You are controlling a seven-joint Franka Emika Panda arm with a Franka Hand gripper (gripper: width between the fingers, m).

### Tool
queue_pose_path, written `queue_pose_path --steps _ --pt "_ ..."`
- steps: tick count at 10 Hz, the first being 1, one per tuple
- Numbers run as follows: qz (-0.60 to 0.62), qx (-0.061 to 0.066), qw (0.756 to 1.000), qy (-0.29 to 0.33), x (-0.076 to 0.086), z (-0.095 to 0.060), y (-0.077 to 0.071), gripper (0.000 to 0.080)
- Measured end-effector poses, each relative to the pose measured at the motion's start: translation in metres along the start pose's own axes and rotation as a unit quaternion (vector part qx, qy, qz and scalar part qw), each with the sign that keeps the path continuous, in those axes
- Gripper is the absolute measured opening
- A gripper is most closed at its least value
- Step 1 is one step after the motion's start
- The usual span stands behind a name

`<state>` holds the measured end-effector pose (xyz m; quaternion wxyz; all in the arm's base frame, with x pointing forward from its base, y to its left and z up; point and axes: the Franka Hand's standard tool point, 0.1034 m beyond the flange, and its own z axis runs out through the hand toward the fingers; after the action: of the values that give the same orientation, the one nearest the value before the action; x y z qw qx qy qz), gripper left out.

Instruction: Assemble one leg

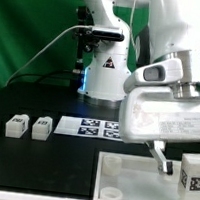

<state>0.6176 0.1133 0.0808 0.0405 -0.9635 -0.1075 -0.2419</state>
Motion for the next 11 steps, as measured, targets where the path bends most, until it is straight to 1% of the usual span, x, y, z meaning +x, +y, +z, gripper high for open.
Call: queue_pose_path --steps 1,2,3,4,5,6,7,8,9,10,11 --pt "-0.001 -0.002 1.0 0.006 0.013 -0.014 0.002 0.0649" --pt "0.001 0.01 0.999 -0.049 0.008 -0.012 -0.002 0.0649" --pt "0.004 0.022 0.994 -0.103 0.018 -0.016 -0.002 0.0649" --pt "0.008 0.033 0.987 -0.157 0.026 -0.017 0.001 0.0649" --pt "0.011 0.041 0.977 -0.208 0.032 -0.019 0.003 0.0649" --pt "0.011 0.045 0.971 -0.236 0.032 -0.014 0.001 0.0649" --pt "0.007 0.052 0.954 -0.296 0.024 -0.015 0.003 0.0649" --pt "0.009 0.052 0.953 -0.297 0.035 -0.009 0.01 0.0649" --pt "0.011 0.051 0.955 -0.294 0.032 -0.004 0.011 0.0649" --pt "0.013 0.049 0.956 -0.29 0.019 0.003 0.006 0.0649" --pt "0.023 0.046 0.955 -0.294 0.007 0.007 -0.002 0.0649"
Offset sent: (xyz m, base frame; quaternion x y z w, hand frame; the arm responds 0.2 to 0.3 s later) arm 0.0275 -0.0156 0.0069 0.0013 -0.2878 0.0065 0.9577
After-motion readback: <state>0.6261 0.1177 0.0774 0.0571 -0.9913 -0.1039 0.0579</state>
